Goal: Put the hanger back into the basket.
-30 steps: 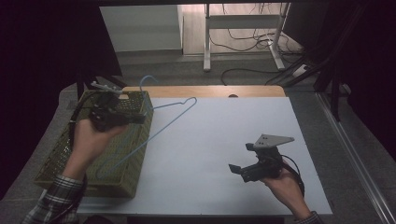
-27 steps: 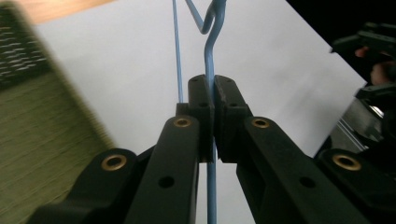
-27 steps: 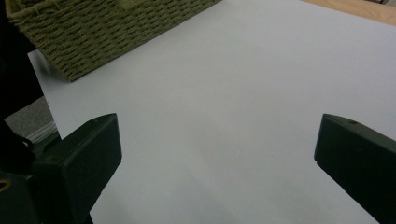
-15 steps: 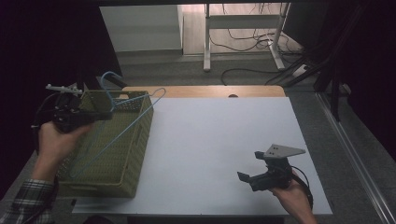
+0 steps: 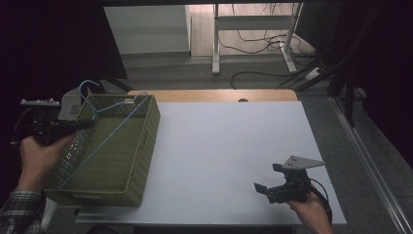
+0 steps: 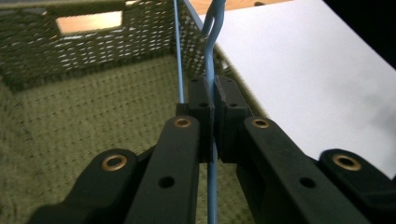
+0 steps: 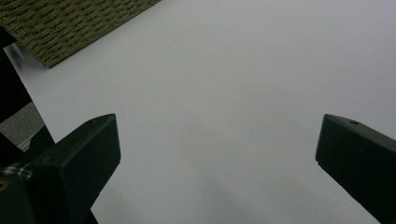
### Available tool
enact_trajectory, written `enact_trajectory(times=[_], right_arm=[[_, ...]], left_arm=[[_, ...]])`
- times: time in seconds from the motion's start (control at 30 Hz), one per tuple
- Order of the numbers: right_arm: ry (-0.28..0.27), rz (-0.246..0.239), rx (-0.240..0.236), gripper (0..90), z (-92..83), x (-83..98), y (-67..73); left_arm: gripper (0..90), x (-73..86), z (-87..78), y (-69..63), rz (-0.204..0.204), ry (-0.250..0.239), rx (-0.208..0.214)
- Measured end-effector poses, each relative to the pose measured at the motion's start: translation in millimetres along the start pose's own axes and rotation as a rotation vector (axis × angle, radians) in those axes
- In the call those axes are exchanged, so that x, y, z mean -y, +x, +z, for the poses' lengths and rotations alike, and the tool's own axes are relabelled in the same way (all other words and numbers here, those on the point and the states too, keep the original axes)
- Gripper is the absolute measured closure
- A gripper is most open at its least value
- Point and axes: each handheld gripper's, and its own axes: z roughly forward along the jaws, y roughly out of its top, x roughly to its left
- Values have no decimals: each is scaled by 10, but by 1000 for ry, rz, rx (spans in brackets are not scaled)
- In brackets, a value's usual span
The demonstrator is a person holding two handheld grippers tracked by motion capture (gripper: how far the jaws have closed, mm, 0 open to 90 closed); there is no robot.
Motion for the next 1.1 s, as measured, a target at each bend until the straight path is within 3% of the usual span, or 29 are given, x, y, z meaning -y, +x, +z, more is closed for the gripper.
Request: enact_trajectory(times=[0.4,0.63,0.8,0.83,0.9,0.97,1.03,1.1], right_arm=[[16,3,5,0,27,38,-21],[28,0,3,0,56,51,-19],[32,-2,1,0,64,55,-21],[32,-1,0,0,63,56,-21],[36,1,-1,0,63,59,-26],[36,1,0,0,66,62,-29],[36,1,2,0,64,64,-32],[36,2,3,0,58,61,-33]], left_arm=[[873,248,289,323,16,21,18],[872,373,498,454,-13,66,6],[871,444,607,521,-42,139,-66],[870,456,629,528,-38,169,-107],[865,460,638,529,-31,186,-126],[859,479,669,533,-16,226,-184],[824,476,654,528,-25,212,-219],[714,469,600,527,-59,168,-228]])
